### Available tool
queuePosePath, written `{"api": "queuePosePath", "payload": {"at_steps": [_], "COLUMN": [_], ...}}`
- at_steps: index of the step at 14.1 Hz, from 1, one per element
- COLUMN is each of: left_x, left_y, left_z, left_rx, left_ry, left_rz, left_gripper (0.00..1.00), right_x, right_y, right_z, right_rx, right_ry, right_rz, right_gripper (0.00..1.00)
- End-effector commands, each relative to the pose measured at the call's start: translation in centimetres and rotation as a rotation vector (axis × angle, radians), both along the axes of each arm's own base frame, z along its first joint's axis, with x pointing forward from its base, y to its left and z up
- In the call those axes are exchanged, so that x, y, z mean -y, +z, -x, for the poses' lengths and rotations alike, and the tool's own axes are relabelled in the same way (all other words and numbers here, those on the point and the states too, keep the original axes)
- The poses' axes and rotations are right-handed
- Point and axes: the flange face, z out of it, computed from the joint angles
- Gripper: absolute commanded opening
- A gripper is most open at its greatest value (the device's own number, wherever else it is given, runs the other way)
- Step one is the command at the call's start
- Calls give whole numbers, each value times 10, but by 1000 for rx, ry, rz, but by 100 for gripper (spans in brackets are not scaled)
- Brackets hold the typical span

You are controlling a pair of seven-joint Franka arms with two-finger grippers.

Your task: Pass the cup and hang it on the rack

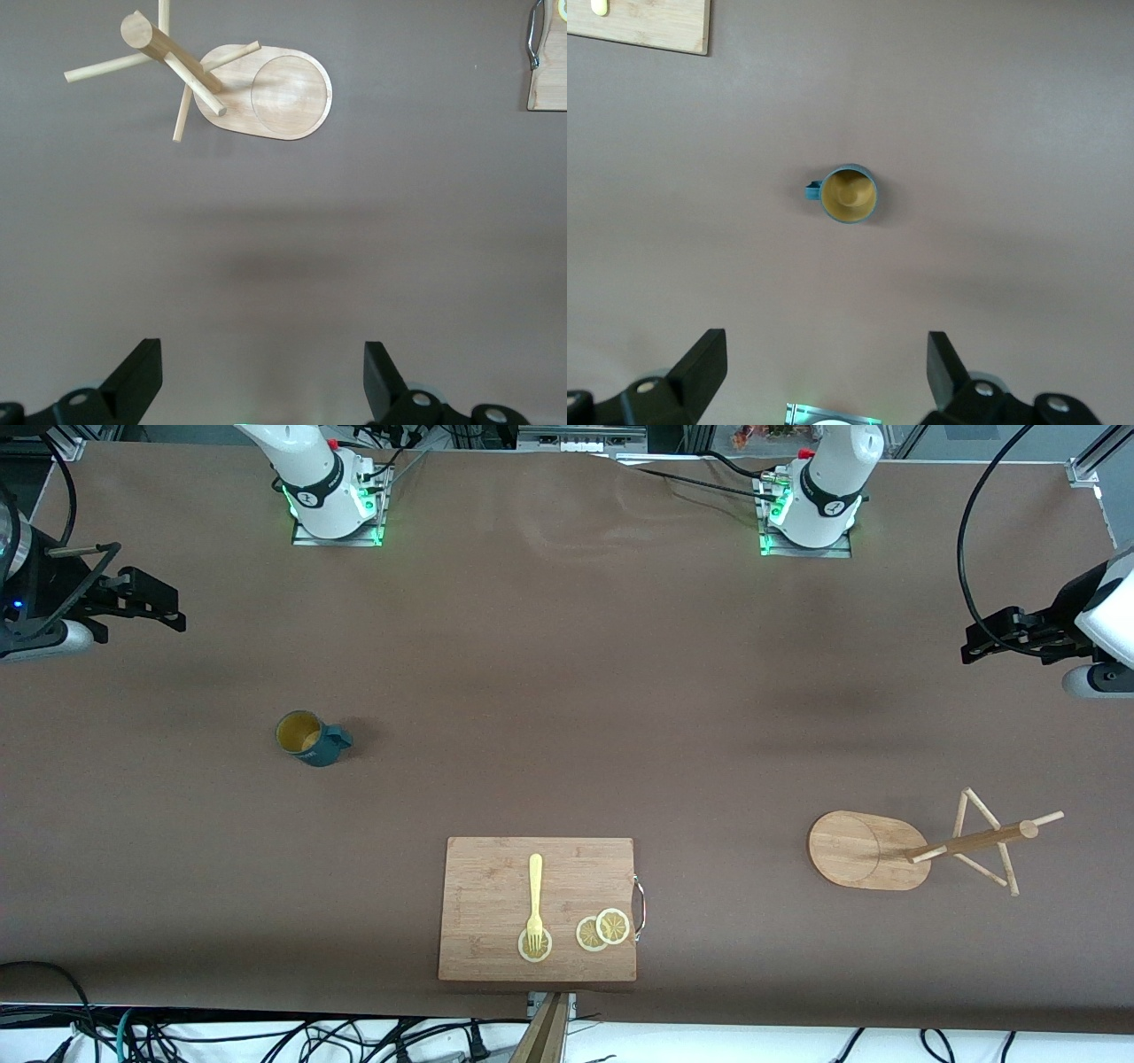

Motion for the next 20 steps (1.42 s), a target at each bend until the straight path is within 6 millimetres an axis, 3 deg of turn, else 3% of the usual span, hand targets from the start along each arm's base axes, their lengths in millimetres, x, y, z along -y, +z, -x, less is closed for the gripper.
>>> {"api": "queuePosePath", "payload": {"at_steps": [1,13,16,20], "left_x": [-1,-2,-2,-2], "left_y": [5,6,6,4], "left_z": [-4,-7,-10,-11], "left_rx": [6,13,14,11], "left_ry": [4,6,6,5], "left_rz": [18,18,16,18], "left_gripper": [100,100,100,100], "right_x": [2,2,2,8], "right_y": [6,5,-3,-86], "right_z": [5,5,5,-1], "right_rx": [0,-1,-10,-25], "right_ry": [3,3,1,-4], "right_rz": [-1,1,3,31], "right_gripper": [100,100,100,100]}}
